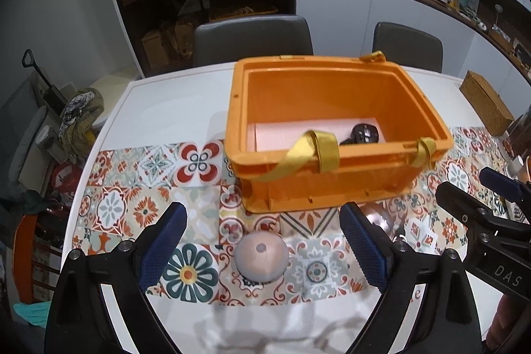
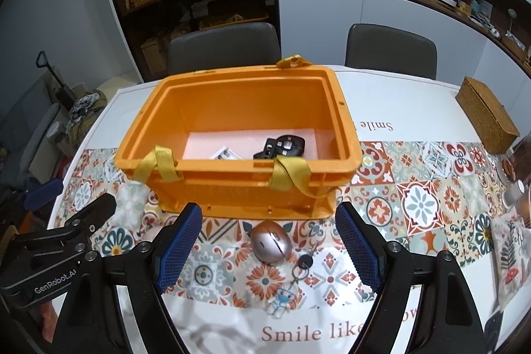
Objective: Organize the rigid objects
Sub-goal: 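Withdraw both tools from the crate toward the remaining objects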
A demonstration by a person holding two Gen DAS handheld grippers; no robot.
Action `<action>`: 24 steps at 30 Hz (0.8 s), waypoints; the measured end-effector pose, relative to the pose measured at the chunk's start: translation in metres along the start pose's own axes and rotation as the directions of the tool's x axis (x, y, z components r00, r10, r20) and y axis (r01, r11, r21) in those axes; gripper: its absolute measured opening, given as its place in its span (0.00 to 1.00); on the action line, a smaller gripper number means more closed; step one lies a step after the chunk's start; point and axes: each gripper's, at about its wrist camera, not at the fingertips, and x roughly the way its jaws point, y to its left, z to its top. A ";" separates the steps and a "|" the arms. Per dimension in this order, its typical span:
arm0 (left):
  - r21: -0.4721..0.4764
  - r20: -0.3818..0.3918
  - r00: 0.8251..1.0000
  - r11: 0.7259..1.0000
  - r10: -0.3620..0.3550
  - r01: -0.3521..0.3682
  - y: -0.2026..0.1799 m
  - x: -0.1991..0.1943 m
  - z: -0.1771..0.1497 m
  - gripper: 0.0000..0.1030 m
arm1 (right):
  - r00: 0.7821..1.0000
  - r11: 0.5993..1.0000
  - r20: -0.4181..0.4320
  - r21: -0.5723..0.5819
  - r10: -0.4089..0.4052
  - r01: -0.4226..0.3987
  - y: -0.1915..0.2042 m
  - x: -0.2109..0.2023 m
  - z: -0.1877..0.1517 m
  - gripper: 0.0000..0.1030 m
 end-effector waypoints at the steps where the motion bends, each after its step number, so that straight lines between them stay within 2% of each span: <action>1: 0.002 -0.006 1.000 1.000 -0.001 0.001 -0.001 0.001 -0.002 0.92 | 1.000 1.000 -0.003 -0.001 -0.002 0.002 -0.001 0.001 -0.003 0.80; 10: 0.019 -0.046 0.999 1.000 -0.006 0.007 -0.013 0.011 -0.018 0.92 | 0.999 1.000 -0.042 0.004 -0.013 0.013 -0.007 0.008 -0.027 0.80; 15: 0.024 -0.060 0.998 1.000 0.016 -0.015 -0.017 0.017 -0.028 0.92 | 0.998 1.000 -0.064 0.013 -0.022 0.022 -0.012 0.015 -0.040 0.80; 24: 0.045 -0.121 0.993 0.999 0.012 -0.006 -0.025 0.034 -0.044 0.92 | 0.991 0.999 -0.134 0.035 -0.004 0.008 -0.019 0.033 -0.061 0.80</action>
